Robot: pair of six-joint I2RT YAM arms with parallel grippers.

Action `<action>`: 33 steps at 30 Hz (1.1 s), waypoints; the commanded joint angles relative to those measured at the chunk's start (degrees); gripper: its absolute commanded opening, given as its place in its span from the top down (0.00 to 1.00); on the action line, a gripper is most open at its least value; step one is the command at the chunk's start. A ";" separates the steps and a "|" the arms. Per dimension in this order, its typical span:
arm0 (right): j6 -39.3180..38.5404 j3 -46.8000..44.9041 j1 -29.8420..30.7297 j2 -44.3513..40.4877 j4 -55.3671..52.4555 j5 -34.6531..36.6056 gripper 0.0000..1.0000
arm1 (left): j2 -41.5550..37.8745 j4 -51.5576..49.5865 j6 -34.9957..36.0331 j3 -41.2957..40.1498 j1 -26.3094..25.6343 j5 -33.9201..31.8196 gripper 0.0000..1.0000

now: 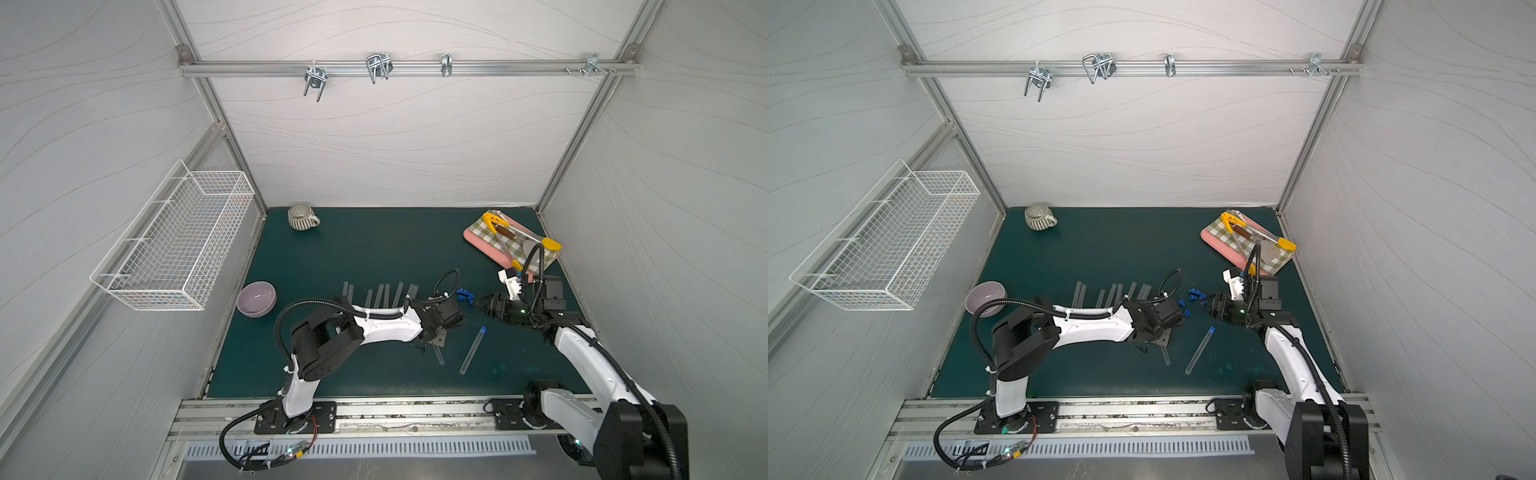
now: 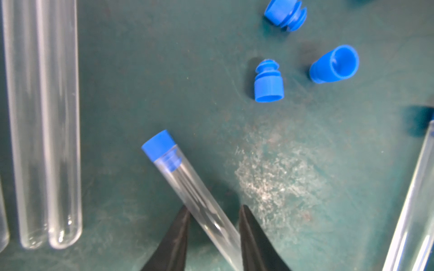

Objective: Remove stoppers from test tubes
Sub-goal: Pick up the test tube at the center of the board.

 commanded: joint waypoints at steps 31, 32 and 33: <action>-0.22 0.71 -0.42 1.15 -0.54 -4.75 0.37 | -10.80 -2.76 18.73 -7.01 1.26 6.71 0.91; -0.26 0.80 -0.36 1.57 -0.42 -5.28 0.37 | -12.29 -1.74 19.56 -7.66 1.26 7.00 0.91; -0.26 0.89 -0.30 1.91 -0.37 -6.05 0.37 | -14.07 -0.82 20.69 -8.61 1.26 7.06 0.91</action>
